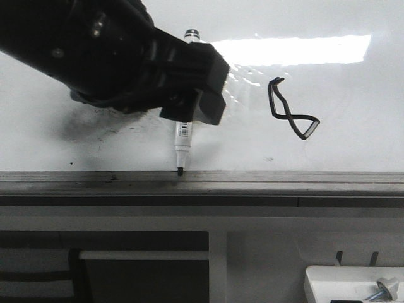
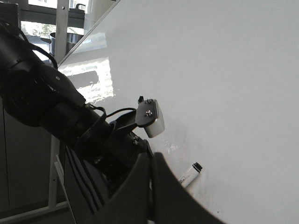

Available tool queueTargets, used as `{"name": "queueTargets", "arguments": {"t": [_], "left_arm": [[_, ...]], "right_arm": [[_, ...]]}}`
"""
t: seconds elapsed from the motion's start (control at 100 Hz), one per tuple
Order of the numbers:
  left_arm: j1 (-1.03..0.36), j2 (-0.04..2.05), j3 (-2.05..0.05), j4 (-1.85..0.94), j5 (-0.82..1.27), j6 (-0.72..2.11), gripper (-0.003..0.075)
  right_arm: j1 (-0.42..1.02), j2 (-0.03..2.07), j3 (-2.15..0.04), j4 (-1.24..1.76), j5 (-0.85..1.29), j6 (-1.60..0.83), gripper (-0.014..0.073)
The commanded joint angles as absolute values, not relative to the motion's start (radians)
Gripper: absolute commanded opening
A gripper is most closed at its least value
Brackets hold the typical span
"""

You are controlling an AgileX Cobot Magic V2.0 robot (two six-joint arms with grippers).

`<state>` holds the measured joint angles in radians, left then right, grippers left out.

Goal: Write number 8 on whiteboard

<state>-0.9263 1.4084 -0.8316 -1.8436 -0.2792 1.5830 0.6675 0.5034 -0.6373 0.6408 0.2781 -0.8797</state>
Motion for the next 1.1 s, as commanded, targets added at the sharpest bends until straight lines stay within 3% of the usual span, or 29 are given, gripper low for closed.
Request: {"name": "queueTargets", "arguments": {"t": [0.0, 0.12, 0.24, 0.38, 0.53, 0.77, 1.09], "left_arm": [[-0.954, 1.321, -0.847, -1.861, -0.356, 1.578, 0.0627], [-1.031, 1.169, -0.804, -1.861, -0.356, 1.578, 0.0619], [-1.102, 0.987, -0.707, -1.861, -0.356, 1.582, 0.0535], [-1.17, 0.751, -0.565, -1.861, -0.356, 1.582, 0.03], [-1.189, 0.499, -0.419, -1.861, -0.353, 1.582, -0.0022], [-1.189, 0.245, -0.277, -1.861, -0.339, 1.58, -0.002], [-1.189, 0.202, -0.227, -1.861, -0.337, 1.58, -0.002]], "right_arm": [[0.663, 0.503, -0.661, 0.649, 0.226, -0.878, -0.0057], [0.663, 0.475, -0.643, 0.619, 0.244, -0.878, -0.0057], [0.663, 0.411, -0.556, 0.6, 0.198, -0.878, -0.0057], [0.663, 0.313, -0.401, 0.6, 0.083, -0.878, -0.0057], [0.663, 0.226, -0.297, 0.6, 0.075, -0.878, -0.0057], [0.663, 0.203, -0.285, 0.6, 0.133, -0.878, -0.0057], [0.663, 0.203, -0.285, 0.6, 0.133, -0.878, -0.0057]]}}
